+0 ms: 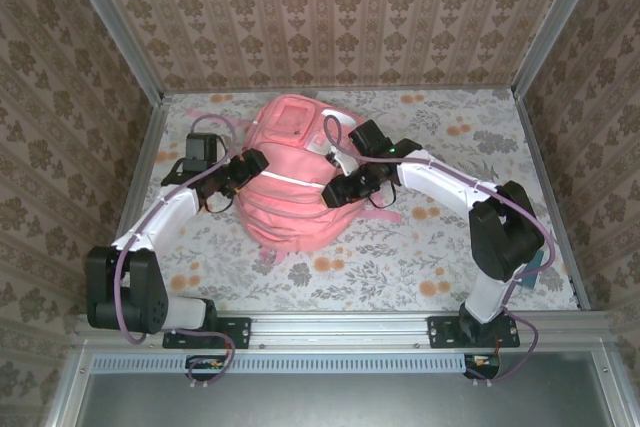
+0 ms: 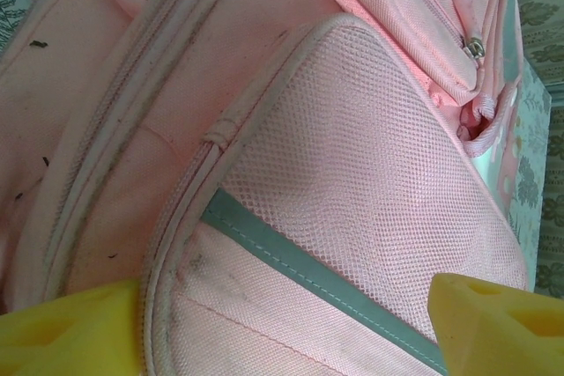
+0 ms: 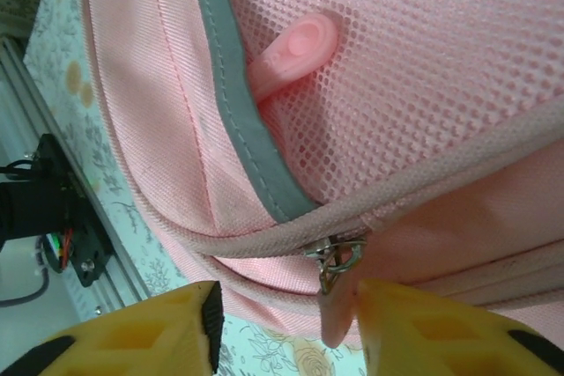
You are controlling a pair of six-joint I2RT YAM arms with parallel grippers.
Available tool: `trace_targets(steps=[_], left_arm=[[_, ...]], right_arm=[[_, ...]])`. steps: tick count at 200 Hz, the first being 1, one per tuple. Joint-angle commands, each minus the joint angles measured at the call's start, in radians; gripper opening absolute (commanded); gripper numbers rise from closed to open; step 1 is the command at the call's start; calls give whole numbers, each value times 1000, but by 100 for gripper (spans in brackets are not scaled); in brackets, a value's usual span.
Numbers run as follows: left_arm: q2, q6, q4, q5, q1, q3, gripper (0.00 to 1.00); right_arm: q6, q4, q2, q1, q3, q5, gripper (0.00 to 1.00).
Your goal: Pack books, pencil case, and school supplies into a backpack
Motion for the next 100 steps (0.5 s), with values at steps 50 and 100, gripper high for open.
trace_targets(steps=[50,100], left_arm=[[23,18,47,74,0,24,81],[21,-12,89,115,-8,5,74]], right_arm=[[-36,-39,14,23,47,152,19],[-26,-62,-58,50,4,235,1]])
